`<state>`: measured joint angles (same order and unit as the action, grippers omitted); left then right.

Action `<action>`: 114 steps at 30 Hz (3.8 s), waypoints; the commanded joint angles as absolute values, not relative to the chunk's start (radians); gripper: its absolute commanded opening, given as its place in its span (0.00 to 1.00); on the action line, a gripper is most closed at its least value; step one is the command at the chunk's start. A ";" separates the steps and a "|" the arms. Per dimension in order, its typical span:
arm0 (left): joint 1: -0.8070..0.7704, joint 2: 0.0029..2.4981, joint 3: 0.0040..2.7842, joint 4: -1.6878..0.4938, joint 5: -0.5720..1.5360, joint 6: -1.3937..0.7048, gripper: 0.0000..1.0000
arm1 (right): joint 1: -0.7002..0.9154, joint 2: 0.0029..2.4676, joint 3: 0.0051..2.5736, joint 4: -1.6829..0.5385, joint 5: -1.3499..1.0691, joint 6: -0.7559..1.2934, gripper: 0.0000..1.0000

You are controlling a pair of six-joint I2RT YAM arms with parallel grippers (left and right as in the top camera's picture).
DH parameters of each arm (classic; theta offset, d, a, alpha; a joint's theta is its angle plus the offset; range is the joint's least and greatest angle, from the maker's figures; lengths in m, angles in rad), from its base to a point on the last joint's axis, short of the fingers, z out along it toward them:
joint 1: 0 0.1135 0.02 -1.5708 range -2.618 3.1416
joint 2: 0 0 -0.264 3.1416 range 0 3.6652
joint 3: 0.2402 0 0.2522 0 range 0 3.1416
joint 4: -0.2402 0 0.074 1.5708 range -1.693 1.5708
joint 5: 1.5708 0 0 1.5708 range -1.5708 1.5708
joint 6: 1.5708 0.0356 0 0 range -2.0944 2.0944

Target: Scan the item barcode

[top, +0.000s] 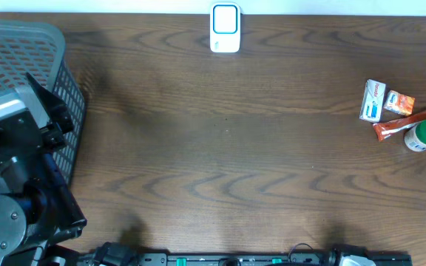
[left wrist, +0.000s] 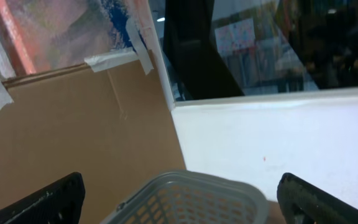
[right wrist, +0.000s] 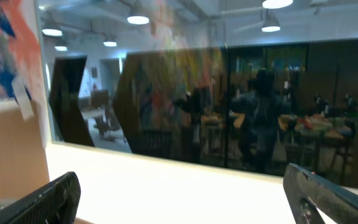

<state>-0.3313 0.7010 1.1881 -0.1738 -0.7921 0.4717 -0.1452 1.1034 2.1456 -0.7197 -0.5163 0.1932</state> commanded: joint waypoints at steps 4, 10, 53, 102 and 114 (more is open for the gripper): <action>-0.329 0.636 1.195 -0.226 -0.805 0.515 0.98 | -0.031 0.868 1.836 -0.673 -0.331 -0.020 0.99; -0.329 0.545 1.195 -0.300 -0.805 0.501 0.98 | -0.030 0.629 1.545 -0.557 -0.242 -0.020 0.99; -0.112 0.003 1.028 -0.444 -0.872 0.304 0.98 | 0.052 0.443 1.190 -0.289 -0.006 0.254 0.99; -0.106 0.003 1.028 -0.448 -0.872 0.255 0.98 | 0.052 0.009 0.501 0.002 0.121 0.348 0.99; -0.106 0.003 1.028 -0.443 -0.872 0.256 0.98 | 0.052 0.009 0.125 0.198 0.134 0.521 0.99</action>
